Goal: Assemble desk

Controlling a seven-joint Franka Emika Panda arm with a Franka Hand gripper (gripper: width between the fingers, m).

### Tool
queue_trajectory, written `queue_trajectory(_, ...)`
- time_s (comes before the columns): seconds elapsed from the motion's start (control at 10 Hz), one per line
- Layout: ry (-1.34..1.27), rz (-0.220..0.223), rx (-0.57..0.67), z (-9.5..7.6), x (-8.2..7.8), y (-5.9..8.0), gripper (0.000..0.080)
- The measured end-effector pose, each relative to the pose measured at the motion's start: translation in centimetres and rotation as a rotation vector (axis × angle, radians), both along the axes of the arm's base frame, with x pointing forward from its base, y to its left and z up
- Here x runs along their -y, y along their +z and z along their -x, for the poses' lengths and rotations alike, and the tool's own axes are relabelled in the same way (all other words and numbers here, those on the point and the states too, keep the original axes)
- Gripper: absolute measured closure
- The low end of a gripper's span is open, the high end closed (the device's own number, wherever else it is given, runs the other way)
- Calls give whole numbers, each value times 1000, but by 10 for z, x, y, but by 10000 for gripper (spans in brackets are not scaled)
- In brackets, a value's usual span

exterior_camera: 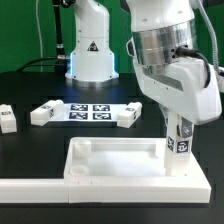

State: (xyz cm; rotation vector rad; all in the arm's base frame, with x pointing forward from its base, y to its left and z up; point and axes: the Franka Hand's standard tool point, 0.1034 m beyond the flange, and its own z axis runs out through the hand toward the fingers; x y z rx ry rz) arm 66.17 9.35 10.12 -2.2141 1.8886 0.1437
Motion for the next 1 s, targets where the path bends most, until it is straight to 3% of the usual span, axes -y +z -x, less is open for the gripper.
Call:
queue_trajectory(0.1, -39, -7, -7, 0, 0, 0, 504)
queue_trajectory(0.3, -343, -74, -38, -2, -3, -1, 504)
queue_trajectory(0.7, -537, -75, -43, -3, -2, -1, 504)
queue_trajectory(1.0, -542, -69, -43, -3, -1, -1, 504)
